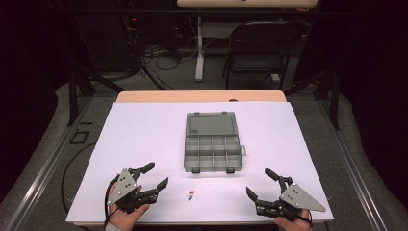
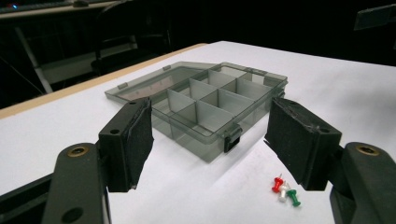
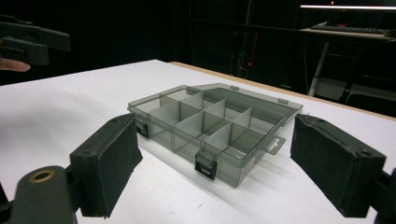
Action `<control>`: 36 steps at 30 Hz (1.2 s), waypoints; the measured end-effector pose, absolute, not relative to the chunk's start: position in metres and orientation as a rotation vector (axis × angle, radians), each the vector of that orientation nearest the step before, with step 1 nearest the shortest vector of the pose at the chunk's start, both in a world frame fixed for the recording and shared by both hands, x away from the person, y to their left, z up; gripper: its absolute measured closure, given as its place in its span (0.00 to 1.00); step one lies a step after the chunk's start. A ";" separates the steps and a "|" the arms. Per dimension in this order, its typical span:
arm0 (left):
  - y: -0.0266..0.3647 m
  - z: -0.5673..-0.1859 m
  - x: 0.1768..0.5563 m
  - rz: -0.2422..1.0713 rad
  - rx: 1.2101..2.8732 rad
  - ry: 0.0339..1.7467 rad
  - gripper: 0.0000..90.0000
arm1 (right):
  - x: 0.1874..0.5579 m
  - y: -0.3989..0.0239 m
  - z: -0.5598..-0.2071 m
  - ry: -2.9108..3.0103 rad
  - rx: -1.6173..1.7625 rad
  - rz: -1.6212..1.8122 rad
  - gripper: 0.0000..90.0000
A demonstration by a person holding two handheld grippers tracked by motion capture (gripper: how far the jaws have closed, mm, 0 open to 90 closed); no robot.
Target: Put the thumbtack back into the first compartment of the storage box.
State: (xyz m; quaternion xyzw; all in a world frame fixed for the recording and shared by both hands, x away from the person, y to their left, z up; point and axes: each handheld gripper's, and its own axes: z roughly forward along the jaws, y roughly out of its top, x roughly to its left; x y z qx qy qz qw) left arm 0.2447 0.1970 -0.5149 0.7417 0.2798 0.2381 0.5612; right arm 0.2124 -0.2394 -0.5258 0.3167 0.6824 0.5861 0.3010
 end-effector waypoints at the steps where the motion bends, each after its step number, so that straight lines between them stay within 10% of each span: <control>1: 0.196 -0.514 0.245 0.556 1.753 0.660 0.35 | 0.213 -0.239 -0.526 1.816 0.833 1.553 0.16; 17: 0.153 -0.494 0.266 0.439 1.947 0.773 0.46 | 0.212 -0.240 -0.525 1.817 0.829 1.543 0.16; 36: 0.129 -0.541 0.252 0.192 2.105 0.771 0.83 | 0.215 -0.241 -0.526 1.831 0.821 1.532 0.16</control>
